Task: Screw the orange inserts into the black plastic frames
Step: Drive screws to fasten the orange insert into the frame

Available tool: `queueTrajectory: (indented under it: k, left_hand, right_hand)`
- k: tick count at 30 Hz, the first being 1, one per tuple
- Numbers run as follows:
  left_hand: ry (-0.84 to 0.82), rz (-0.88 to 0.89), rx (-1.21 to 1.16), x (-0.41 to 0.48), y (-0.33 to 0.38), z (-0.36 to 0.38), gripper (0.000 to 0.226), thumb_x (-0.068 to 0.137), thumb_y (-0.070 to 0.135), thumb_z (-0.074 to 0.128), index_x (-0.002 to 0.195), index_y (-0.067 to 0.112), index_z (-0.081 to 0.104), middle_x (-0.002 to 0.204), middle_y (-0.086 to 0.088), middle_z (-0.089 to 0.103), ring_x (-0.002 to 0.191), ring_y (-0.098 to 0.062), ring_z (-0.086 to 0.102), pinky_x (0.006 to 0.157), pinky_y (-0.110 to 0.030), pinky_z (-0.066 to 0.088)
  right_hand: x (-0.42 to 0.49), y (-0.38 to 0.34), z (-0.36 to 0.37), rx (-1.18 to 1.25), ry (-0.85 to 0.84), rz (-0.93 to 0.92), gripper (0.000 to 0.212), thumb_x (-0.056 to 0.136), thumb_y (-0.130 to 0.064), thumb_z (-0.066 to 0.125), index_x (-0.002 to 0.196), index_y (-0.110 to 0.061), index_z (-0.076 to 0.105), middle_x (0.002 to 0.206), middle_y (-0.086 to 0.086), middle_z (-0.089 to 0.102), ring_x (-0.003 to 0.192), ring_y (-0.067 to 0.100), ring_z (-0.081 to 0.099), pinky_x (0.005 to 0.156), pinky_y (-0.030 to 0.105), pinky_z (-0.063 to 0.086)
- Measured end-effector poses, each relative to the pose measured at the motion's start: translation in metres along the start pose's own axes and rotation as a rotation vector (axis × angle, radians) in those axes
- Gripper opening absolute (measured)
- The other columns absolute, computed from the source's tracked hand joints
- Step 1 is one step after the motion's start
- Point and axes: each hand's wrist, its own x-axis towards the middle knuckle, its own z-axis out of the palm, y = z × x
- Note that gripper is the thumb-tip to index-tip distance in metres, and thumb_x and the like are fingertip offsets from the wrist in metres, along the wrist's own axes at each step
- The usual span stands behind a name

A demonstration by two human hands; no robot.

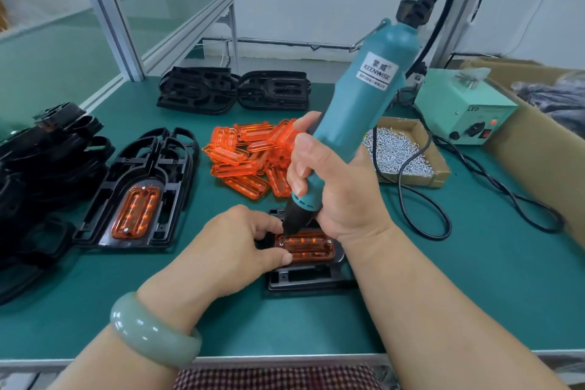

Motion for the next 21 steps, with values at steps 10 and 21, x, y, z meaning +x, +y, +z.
queueTrajectory:
  k: [10,21]
  left_hand:
    - [0.026,-0.044,0.001,-0.001,0.003,-0.001,0.037,0.069,0.046,0.078,0.104,0.045,0.066,0.084,0.019,0.052,0.077,0.000,0.055,0.078,-0.022,0.044]
    - [0.203,0.120,0.160,-0.010,0.027,-0.004,0.034,0.084,0.045,0.061,0.118,0.037,0.062,0.098,0.018,0.050,0.094,-0.003,0.051,0.079,-0.016,0.035]
  right_hand:
    - [0.015,-0.027,-0.006,-0.030,0.100,-0.132,0.007,0.084,-0.008,0.057,0.089,-0.014,0.057,0.052,-0.004,0.048,0.041,0.011,0.043,0.046,0.022,0.039]
    - [0.004,-0.034,-0.085,0.427,0.586,-0.130,0.030,0.082,-0.054,0.053,0.086,-0.025,0.051,0.059,-0.012,0.045,0.049,0.004,0.044,0.063,0.022,0.037]
